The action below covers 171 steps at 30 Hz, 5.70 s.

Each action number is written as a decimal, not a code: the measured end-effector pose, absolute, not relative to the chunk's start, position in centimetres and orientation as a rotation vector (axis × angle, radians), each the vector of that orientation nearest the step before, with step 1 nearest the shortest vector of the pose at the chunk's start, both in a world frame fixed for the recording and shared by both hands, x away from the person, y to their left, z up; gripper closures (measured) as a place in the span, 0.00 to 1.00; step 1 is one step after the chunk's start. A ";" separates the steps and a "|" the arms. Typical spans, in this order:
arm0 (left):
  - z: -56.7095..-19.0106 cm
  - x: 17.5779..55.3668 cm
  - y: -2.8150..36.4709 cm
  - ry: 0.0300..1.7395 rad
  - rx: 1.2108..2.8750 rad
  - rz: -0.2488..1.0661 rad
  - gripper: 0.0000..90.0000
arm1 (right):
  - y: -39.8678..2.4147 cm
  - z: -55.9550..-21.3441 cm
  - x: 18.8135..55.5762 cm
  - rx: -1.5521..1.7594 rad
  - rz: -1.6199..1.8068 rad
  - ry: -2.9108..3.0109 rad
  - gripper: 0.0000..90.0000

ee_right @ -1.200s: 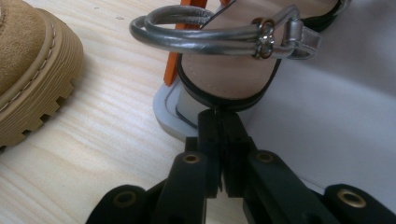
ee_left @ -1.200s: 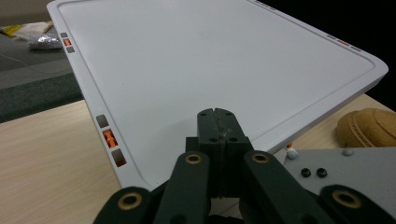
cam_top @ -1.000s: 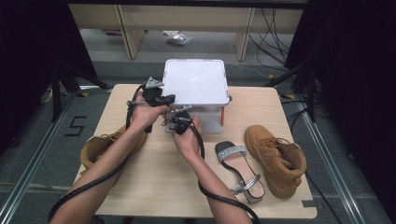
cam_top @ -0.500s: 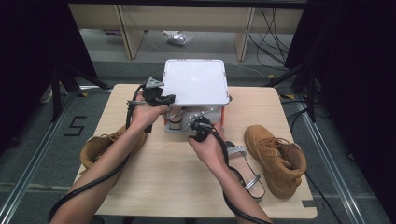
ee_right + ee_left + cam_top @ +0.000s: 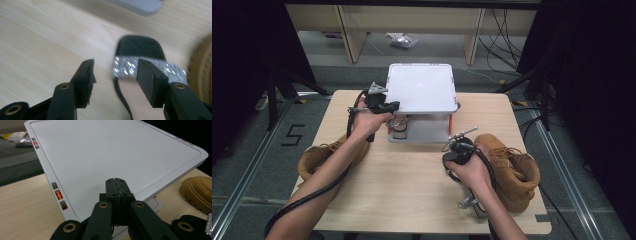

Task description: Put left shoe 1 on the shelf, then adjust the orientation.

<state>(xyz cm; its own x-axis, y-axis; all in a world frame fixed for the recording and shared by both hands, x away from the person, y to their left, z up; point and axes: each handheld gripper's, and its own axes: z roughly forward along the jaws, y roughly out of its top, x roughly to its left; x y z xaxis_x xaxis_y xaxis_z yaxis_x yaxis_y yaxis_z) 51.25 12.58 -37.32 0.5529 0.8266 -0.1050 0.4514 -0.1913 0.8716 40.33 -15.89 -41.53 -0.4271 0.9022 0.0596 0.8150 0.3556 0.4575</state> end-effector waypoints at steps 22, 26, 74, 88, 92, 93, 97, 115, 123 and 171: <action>-37.3 51.4 12.5 1.058 1.808 0.470 1.00 | -21.1 -41.8 37.8 1.697 0.399 2.487 0.48; -37.4 51.4 12.5 1.057 1.804 0.467 1.00 | -21.1 -41.6 37.7 1.679 0.349 2.542 0.45; -37.2 51.5 12.6 1.053 1.830 0.465 1.00 | -19.1 -46.0 39.7 1.619 0.014 2.577 0.44; -37.1 51.5 12.6 1.050 1.836 0.469 1.00 | -18.5 -45.9 39.8 1.634 -0.006 2.611 0.44; -37.2 51.5 12.6 1.050 1.833 0.468 1.00 | -18.6 -46.1 40.2 1.631 -0.007 2.651 0.41; -37.2 51.5 12.6 1.050 1.833 0.468 1.00 | -18.6 -46.2 40.2 1.648 -0.019 2.645 0.41; -37.1 51.5 12.6 1.049 1.837 0.467 1.00 | -18.6 -46.7 40.4 1.664 -0.036 2.659 0.41; -37.2 51.5 12.6 1.048 1.836 0.467 1.00 | -18.6 -47.4 40.8 1.757 -0.003 2.627 0.47; -37.1 51.5 12.6 1.048 1.837 0.469 1.00 | -18.3 -46.8 40.7 1.792 0.036 2.606 0.48; -37.2 51.5 12.7 1.046 1.842 0.466 1.00 | -9.6 -45.4 49.8 1.868 0.265 2.372 0.48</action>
<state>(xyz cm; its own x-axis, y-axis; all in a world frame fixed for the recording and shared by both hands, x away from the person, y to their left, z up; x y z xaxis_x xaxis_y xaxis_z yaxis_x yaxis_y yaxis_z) 51.50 12.66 -37.16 0.5645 0.8176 -0.1133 0.4624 -0.1995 0.8640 49.84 -9.64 -45.36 -0.2366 0.9714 0.0207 0.9520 0.2275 0.2046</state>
